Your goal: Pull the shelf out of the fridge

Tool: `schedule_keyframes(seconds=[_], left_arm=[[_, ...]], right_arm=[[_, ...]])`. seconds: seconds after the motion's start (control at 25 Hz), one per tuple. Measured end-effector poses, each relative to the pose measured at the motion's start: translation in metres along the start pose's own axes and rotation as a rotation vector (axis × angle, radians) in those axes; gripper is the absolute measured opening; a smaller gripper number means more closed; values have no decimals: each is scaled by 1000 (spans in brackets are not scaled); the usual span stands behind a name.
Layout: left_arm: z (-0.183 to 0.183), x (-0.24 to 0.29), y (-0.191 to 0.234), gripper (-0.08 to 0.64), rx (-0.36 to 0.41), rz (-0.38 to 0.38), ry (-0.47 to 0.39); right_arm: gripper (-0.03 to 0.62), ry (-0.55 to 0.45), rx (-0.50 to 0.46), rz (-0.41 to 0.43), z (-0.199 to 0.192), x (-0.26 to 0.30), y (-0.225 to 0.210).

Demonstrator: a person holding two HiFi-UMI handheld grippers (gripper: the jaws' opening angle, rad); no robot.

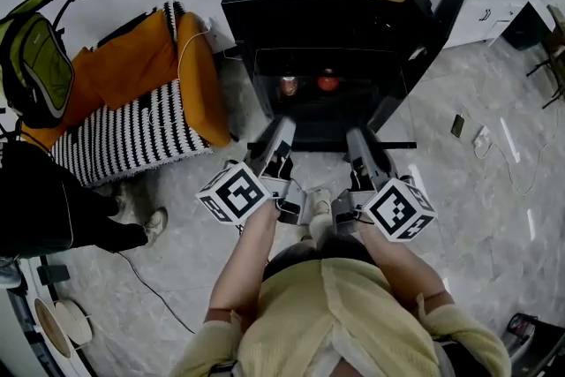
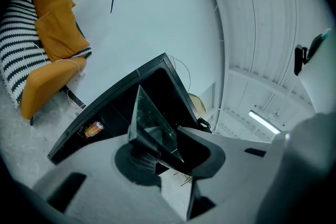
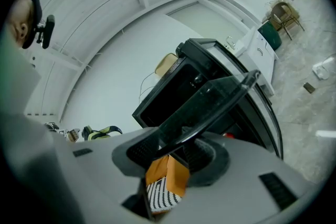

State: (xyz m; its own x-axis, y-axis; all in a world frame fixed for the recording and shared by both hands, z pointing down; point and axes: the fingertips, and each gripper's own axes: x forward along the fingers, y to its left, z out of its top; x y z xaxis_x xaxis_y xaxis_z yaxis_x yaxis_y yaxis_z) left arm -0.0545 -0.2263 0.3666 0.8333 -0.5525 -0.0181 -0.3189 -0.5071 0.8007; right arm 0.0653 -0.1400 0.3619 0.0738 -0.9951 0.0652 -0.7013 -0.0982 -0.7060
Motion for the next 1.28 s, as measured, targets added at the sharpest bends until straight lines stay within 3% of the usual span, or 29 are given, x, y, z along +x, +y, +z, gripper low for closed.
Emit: schedule_keyframes(seconds=[1.28], left_arm=[[-3, -58, -23, 107, 11, 31, -3]], right_arm=[[149, 81, -7, 68, -13, -40, 36]])
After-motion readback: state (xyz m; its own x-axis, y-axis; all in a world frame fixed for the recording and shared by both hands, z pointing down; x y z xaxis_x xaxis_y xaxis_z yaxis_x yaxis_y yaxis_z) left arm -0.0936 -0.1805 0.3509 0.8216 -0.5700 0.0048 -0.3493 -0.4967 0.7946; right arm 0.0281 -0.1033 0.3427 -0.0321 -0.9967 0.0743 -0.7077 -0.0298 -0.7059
